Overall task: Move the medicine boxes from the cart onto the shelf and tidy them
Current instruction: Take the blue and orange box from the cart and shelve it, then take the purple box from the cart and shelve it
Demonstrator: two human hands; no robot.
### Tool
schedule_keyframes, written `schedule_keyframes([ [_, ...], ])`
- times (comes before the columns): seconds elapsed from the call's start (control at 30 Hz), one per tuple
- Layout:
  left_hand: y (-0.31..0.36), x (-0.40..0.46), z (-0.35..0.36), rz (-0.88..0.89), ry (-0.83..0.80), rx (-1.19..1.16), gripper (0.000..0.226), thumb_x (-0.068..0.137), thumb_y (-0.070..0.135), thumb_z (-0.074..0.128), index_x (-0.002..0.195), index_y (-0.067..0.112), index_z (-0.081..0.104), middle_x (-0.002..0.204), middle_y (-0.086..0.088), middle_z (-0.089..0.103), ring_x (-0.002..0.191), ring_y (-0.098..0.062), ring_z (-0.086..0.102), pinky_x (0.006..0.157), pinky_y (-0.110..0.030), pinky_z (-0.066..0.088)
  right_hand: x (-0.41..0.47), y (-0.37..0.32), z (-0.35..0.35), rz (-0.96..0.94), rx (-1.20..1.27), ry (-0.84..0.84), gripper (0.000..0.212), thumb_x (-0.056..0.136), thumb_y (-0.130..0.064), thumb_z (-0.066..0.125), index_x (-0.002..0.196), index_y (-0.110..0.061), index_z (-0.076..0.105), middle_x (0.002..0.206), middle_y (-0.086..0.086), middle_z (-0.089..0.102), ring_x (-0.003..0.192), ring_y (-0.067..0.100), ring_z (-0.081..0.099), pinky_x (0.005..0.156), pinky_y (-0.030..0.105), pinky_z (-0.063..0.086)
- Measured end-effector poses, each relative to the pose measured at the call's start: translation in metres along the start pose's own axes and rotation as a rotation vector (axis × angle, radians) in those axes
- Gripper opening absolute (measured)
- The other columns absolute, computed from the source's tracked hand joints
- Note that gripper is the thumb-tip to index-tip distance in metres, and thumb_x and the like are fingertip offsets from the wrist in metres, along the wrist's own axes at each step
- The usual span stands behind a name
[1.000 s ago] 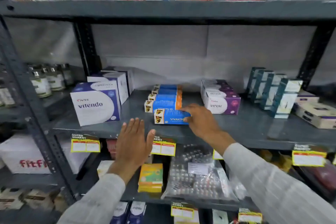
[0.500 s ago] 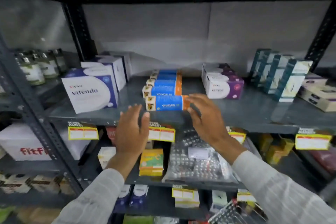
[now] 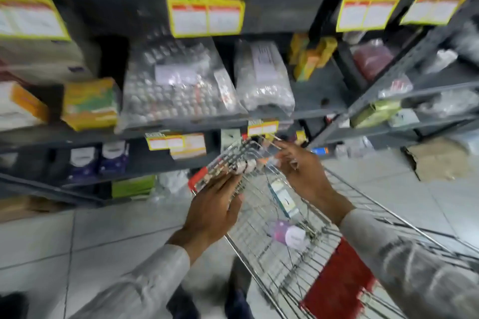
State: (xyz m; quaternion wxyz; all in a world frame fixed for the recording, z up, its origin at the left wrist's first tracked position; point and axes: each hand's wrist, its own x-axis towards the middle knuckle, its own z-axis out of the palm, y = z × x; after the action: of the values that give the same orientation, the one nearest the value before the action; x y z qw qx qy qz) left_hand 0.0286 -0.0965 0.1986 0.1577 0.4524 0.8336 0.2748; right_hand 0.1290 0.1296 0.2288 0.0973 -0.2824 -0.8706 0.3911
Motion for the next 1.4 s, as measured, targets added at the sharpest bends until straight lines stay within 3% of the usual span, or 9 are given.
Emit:
schedule_keyframes([
  [0.1, -0.003, -0.001, 0.056, -0.064, -0.218, 0.073, 0.055, 0.105, 0.045, 0.037, 0.155, 0.021, 0.039, 0.162, 0.0, 0.04, 0.152, -0.017, 0.029, 0.121, -0.028, 0.023, -0.022, 0.08, 0.01, 0.249, -0.158, -0.085, 0.044, 0.087, -0.005, 0.066, 0.126, -0.024, 0.069, 0.094, 0.002, 0.079, 0.09, 0.024, 0.075, 0.088, 0.036, 0.058],
  [0.17, -0.008, -0.003, 0.085, -0.087, -0.326, 0.12, 0.057, 0.106, 0.048, 0.033, 0.156, 0.02, 0.035, 0.165, -0.001, 0.035, 0.155, -0.017, 0.023, 0.123, -0.03, 0.016, -0.039, 0.124, 0.022, 0.419, -0.228, -0.228, 0.049, 0.084, -0.01, 0.069, 0.131, -0.023, 0.065, 0.105, 0.005, 0.078, 0.101, 0.028, 0.074, 0.089, 0.029, 0.053],
  [0.27, -0.018, -0.007, 0.109, -0.072, -0.358, 0.212, 0.058, 0.103, 0.048, 0.039, 0.152, 0.018, 0.043, 0.16, -0.004, 0.043, 0.153, -0.02, 0.028, 0.123, -0.038, 0.027, -0.069, 0.178, 0.05, 0.551, -0.338, -0.433, 0.067, 0.083, -0.018, 0.075, 0.146, -0.019, 0.052, 0.132, 0.015, 0.068, 0.123, 0.034, 0.064, 0.1, 0.035, 0.05],
  [0.37, -0.025, -0.008, 0.118, -0.092, -0.303, 0.235, 0.056, 0.096, 0.046, 0.048, 0.147, 0.021, 0.051, 0.154, -0.001, 0.052, 0.149, -0.017, 0.038, 0.118, -0.039, 0.037, -0.096, 0.217, 0.081, 0.514, -0.466, -0.559, 0.082, 0.08, -0.024, 0.077, 0.152, -0.015, 0.04, 0.14, 0.018, 0.058, 0.131, 0.038, 0.054, 0.109, 0.043, 0.046],
  [0.53, -0.032, -0.002, 0.125, -0.087, -0.322, 0.282, 0.06, 0.088, 0.042, 0.044, 0.146, 0.028, 0.052, 0.151, 0.007, 0.055, 0.145, -0.011, 0.042, 0.113, -0.033, 0.04, -0.124, 0.268, 0.127, 0.423, -0.51, -0.503, 0.107, 0.069, -0.021, 0.091, 0.156, -0.012, 0.03, 0.148, 0.012, 0.048, 0.137, 0.032, 0.044, 0.115, 0.049, 0.042],
  [0.67, -0.033, -0.003, 0.124, -0.081, -0.291, 0.243, 0.054, 0.087, 0.036, 0.049, 0.139, 0.026, 0.06, 0.143, 0.005, 0.063, 0.141, -0.014, 0.049, 0.109, -0.037, 0.047, -0.127, 0.283, 0.152, 0.401, -0.545, -0.422, 0.088, 0.075, -0.009, 0.081, 0.149, -0.012, 0.034, 0.141, 0.013, 0.055, 0.128, 0.031, 0.053, 0.103, 0.048, 0.053],
  [0.93, -0.029, -0.007, 0.126, -0.082, -0.256, 0.223, 0.052, 0.089, 0.038, 0.054, 0.139, 0.024, 0.06, 0.145, 0.005, 0.061, 0.143, -0.014, 0.046, 0.112, -0.034, 0.042, -0.118, 0.227, 0.116, 0.301, -0.49, -0.341, 0.088, 0.066, -0.025, 0.084, 0.139, -0.019, 0.036, 0.128, 0.008, 0.061, 0.116, 0.028, 0.057, 0.091, 0.045, 0.06],
  [1.13, -0.009, -0.008, 0.098, -0.098, -0.277, 0.071, 0.056, 0.098, 0.035, 0.051, 0.153, 0.027, 0.042, 0.16, 0.003, 0.043, 0.152, -0.016, 0.03, 0.126, -0.04, 0.014, -0.104, 0.125, 0.044, 0.175, -0.488, -0.234, 0.093, 0.058, -0.036, 0.075, 0.143, -0.029, 0.038, 0.124, 0.0, 0.058, 0.112, 0.024, 0.051, 0.084, 0.031, 0.047],
  [1.4, 0.031, -0.004, -0.059, 0.025, 0.263, -0.167, 0.049, 0.096, 0.019, 0.052, 0.145, 0.017, 0.054, 0.154, -0.002, 0.051, 0.146, -0.018, 0.043, 0.121, -0.043, 0.033, -0.085, -0.06, -0.063, -0.216, -0.439, 0.041, 0.092, 0.064, -0.028, 0.083, 0.149, -0.016, 0.049, 0.129, 0.008, 0.054, 0.115, 0.031, 0.058, 0.094, 0.038, 0.055],
])
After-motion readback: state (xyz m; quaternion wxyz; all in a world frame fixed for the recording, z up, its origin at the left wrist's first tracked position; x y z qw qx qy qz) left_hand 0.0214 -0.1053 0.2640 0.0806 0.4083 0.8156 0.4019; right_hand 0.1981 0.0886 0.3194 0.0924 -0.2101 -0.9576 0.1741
